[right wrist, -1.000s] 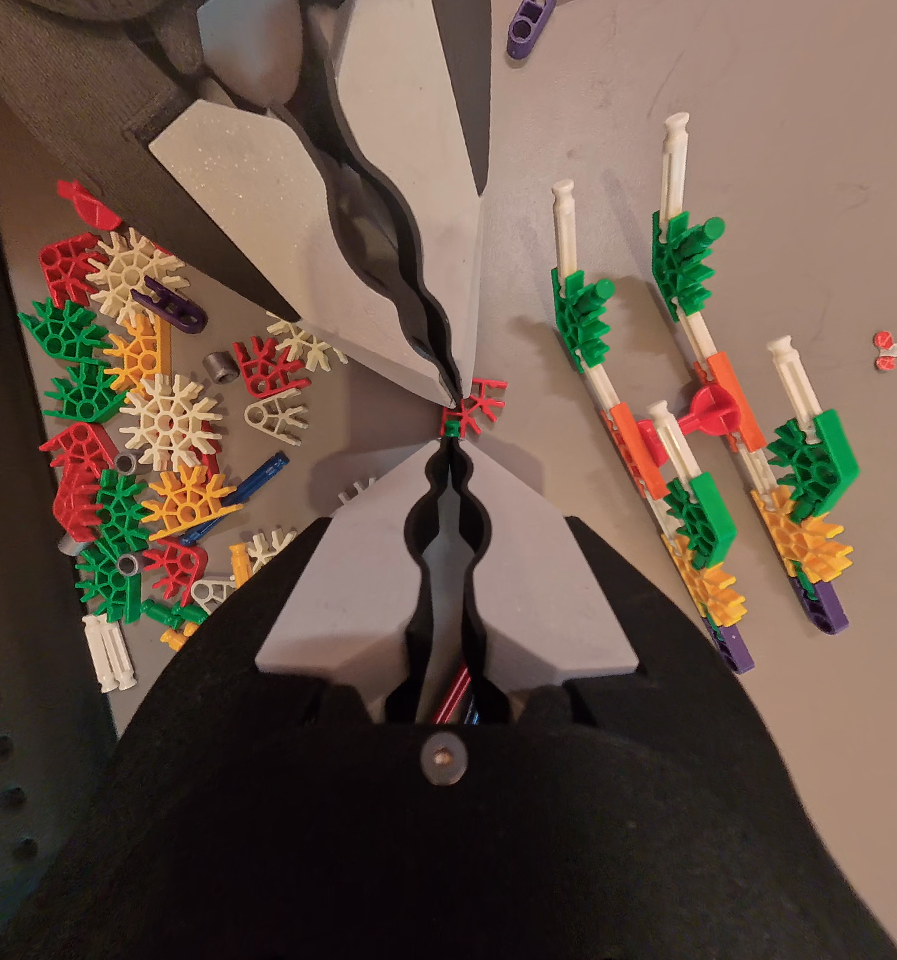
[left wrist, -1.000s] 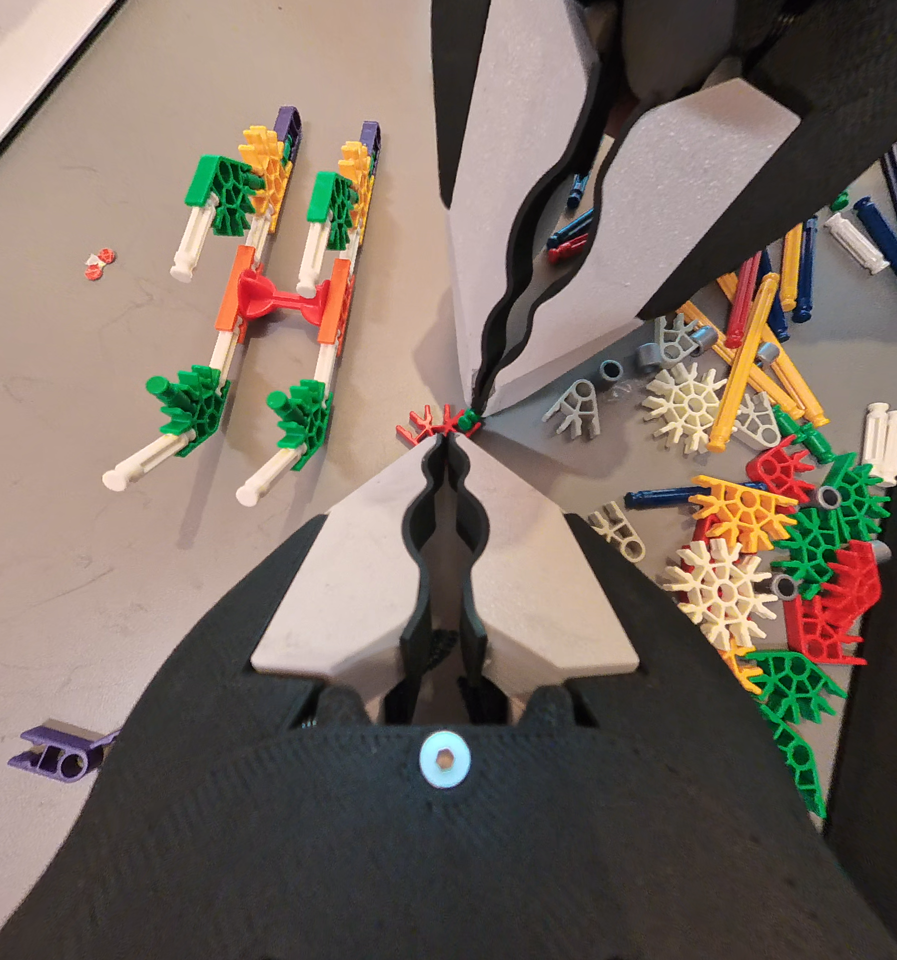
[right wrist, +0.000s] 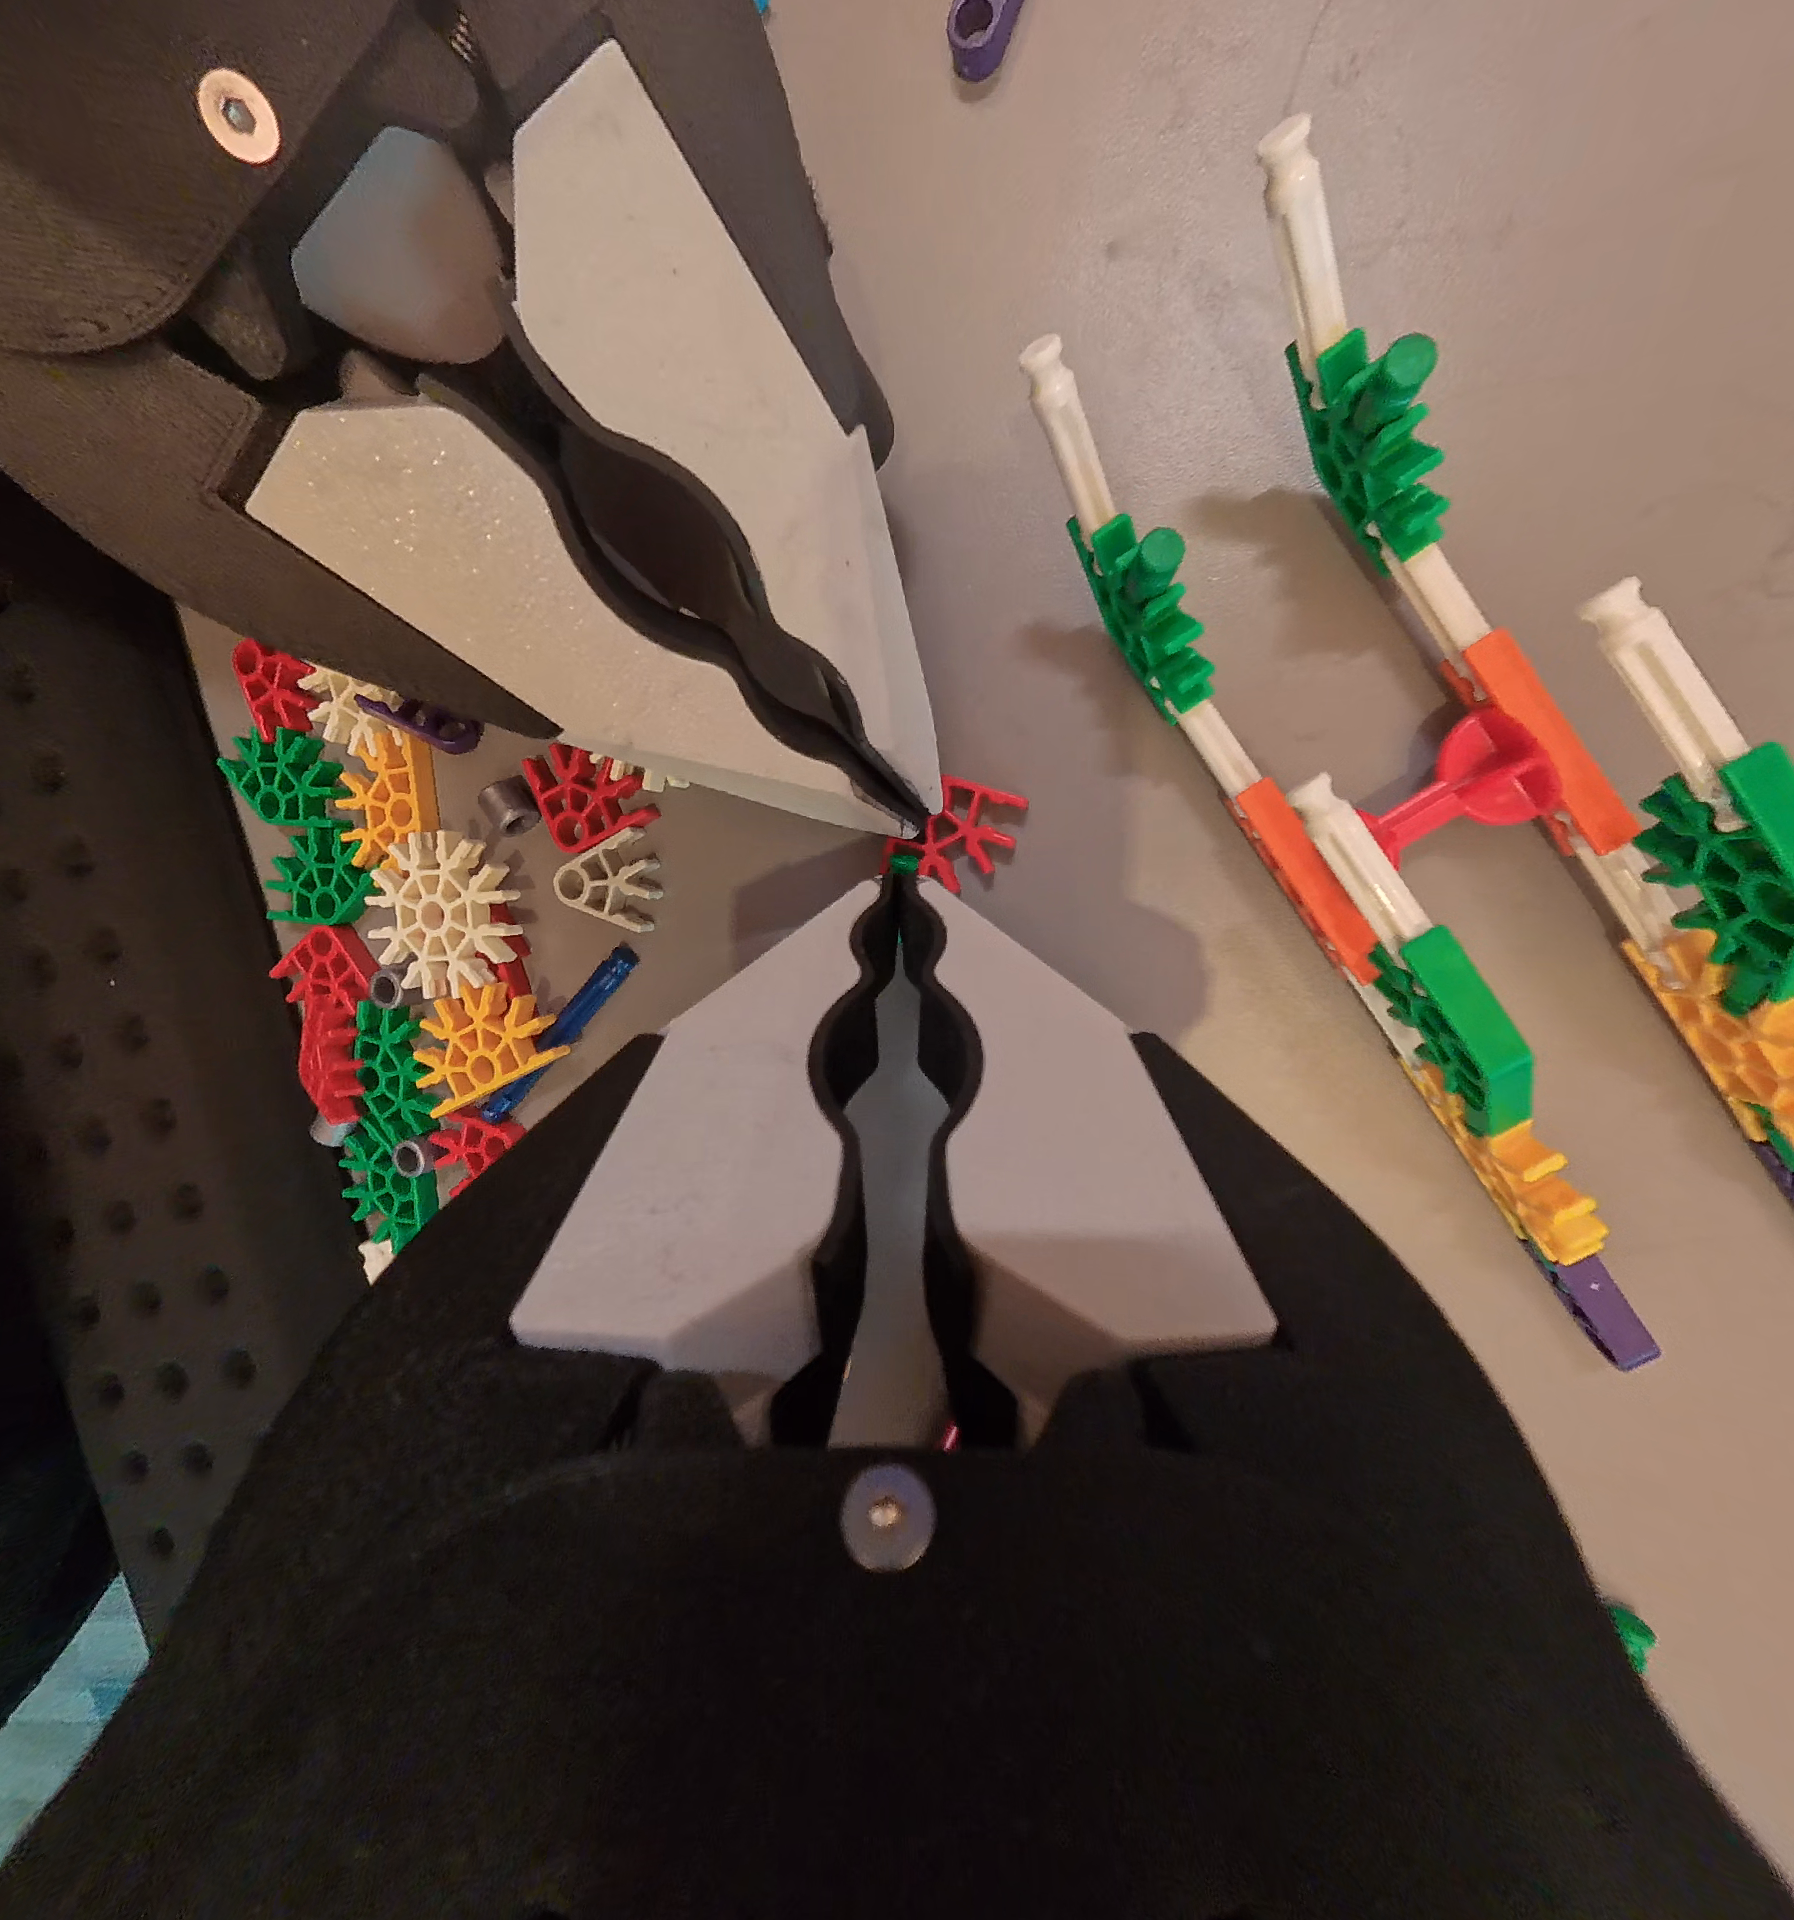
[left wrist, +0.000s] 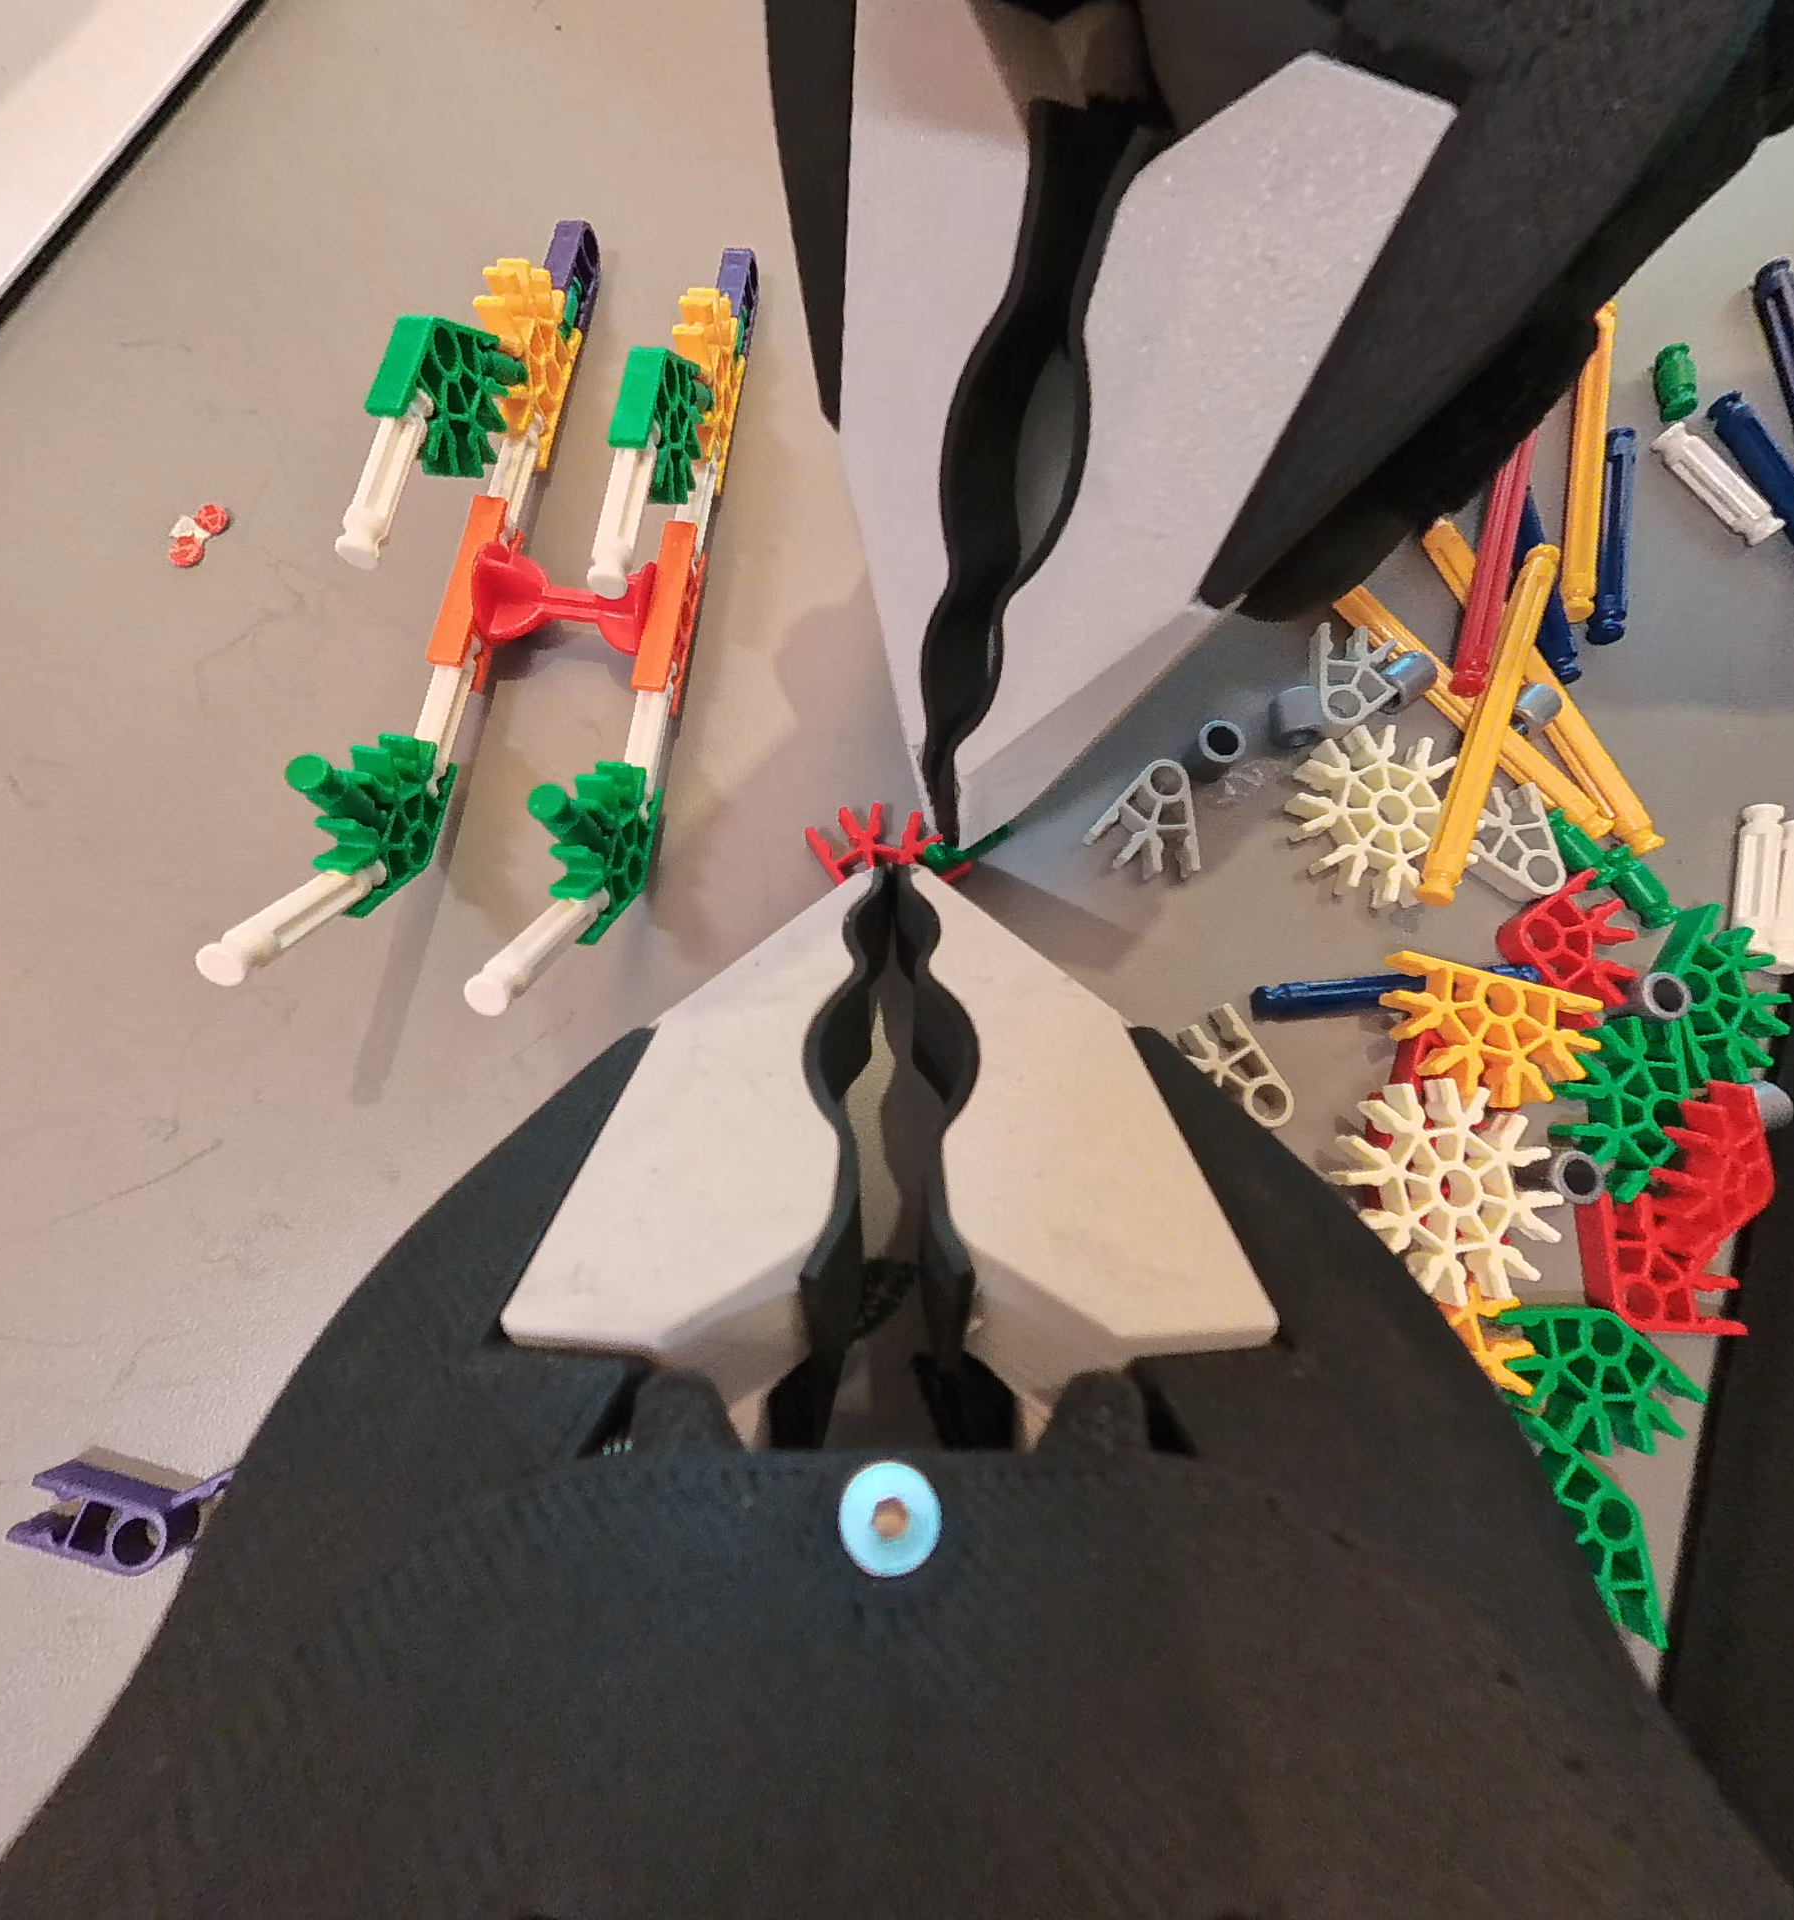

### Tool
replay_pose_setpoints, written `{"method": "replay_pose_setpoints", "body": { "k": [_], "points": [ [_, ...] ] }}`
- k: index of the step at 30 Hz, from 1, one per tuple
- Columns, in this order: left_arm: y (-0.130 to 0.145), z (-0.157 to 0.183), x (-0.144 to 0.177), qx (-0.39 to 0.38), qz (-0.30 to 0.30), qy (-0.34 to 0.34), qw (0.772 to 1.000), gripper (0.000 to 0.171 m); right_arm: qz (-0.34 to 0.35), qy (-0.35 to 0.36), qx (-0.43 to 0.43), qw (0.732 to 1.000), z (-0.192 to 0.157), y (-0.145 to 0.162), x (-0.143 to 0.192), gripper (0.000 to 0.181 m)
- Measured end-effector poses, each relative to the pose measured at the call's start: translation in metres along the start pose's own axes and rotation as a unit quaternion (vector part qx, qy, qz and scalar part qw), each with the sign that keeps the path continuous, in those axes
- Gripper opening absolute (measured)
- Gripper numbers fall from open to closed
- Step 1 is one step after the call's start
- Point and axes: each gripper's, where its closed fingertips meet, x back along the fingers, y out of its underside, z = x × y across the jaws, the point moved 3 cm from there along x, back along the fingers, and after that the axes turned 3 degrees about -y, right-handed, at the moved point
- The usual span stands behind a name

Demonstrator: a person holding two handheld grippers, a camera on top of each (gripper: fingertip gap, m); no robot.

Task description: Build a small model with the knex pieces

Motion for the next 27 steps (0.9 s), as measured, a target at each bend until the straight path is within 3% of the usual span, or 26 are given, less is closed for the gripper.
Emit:
{"method": "replay_pose_setpoints", "body": {
  "k": [16, 27],
  "points": [
    [0.0008, 0.0007, 0.0000, 0.018, 0.011, 0.005, 1.000, 0.000, -0.009, 0.002, -0.064, 0.998, 0.0006, -0.0041, -0.0032, 0.000],
    [0.0012, 0.0023, 0.0001, 0.021, 0.015, 0.014, 1.000, 0.000, 0.047, 0.038, -0.028, 0.998, -0.0020, 0.0015, -0.0036, 0.000]
  ]
}}
